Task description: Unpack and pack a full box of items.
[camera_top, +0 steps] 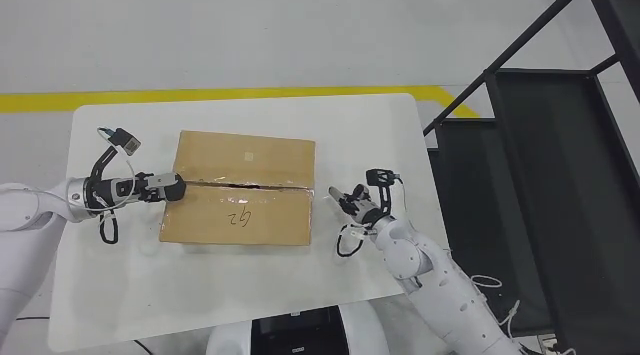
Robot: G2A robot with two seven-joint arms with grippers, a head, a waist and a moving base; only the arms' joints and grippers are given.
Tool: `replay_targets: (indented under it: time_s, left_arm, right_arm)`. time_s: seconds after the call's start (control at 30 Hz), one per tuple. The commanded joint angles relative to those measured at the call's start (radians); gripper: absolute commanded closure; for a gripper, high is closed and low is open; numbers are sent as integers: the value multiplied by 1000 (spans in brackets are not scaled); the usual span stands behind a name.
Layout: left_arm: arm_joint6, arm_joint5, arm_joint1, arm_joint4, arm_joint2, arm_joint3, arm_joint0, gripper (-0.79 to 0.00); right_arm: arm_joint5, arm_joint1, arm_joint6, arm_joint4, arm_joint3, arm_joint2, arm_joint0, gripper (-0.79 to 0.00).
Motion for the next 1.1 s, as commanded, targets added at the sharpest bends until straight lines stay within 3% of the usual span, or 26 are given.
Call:
replay_targets:
  time_s: [0.0, 0.1, 0.4, 0.5, 0.7, 1.07]
  left_arm:
    - [0, 0, 0, 0, 0, 0, 0, -785]
    - [0, 0, 0, 0, 0, 0, 0, -785]
    - [0, 0, 0, 0, 0, 0, 0, -785]
    - [0, 0, 0, 0, 0, 0, 0, -785]
    - [0, 0, 0, 0, 0, 0, 0, -785]
    - [0, 0, 0, 0, 0, 0, 0, -785]
  right_arm:
    - [-5, -4, -7, 10, 26, -12, 15, -496]
    - [4, -11, -17, -1, 61, -33, 39, -483]
    - [17, -26, -34, -54, 123, -82, 93, -542]
    - [11, -32, -46, -47, 143, -90, 108, -514]
    - [-20, -43, -75, 0, 159, -100, 128, -382]
    - [-18, -62, -77, 36, 240, -125, 165, -376]
